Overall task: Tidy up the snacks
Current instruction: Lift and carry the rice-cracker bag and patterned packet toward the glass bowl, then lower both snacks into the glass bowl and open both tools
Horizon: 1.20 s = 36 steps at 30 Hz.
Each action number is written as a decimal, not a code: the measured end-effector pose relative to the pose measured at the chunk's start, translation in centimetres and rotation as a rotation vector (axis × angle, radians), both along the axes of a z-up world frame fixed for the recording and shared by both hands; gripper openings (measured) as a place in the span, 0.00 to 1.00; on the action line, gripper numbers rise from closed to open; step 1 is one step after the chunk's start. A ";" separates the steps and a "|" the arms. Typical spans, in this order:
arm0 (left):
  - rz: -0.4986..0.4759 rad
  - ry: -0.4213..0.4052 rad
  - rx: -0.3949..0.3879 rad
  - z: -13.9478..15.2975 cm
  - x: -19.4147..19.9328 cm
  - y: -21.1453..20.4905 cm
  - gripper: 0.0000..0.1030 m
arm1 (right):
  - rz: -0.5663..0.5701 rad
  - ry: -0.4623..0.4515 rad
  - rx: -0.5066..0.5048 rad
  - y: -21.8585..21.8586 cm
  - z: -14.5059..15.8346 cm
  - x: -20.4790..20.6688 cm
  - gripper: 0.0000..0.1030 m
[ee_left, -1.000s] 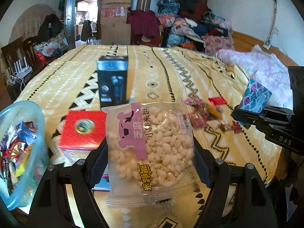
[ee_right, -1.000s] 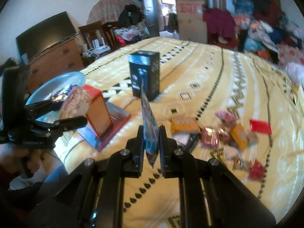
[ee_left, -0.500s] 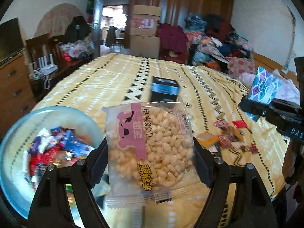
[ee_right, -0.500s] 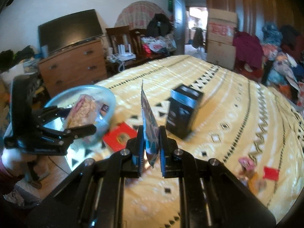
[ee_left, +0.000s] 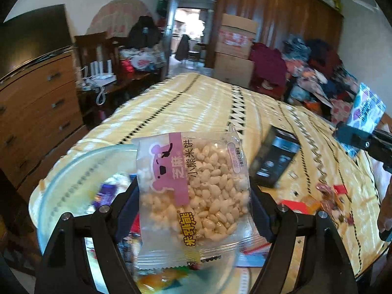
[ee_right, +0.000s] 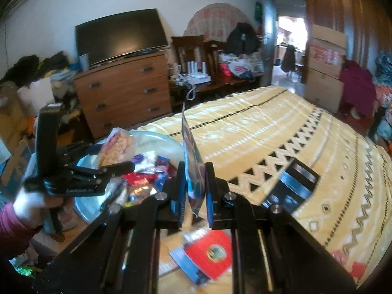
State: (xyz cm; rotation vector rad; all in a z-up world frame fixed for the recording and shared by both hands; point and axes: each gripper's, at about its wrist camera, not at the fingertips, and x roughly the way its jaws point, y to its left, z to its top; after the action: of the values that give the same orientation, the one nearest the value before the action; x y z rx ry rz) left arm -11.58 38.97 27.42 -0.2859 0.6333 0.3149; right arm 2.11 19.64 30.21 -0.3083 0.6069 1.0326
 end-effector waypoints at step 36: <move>0.100 0.190 -0.083 -7.0 1.6 9.9 0.78 | 0.186 0.232 -0.168 16.2 -5.3 1.5 0.14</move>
State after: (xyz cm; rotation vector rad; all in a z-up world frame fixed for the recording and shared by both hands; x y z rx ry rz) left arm -9.98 48.90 20.41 -0.3709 0.8225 0.4158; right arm 3.64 35.81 24.95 -0.4011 0.8902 1.2086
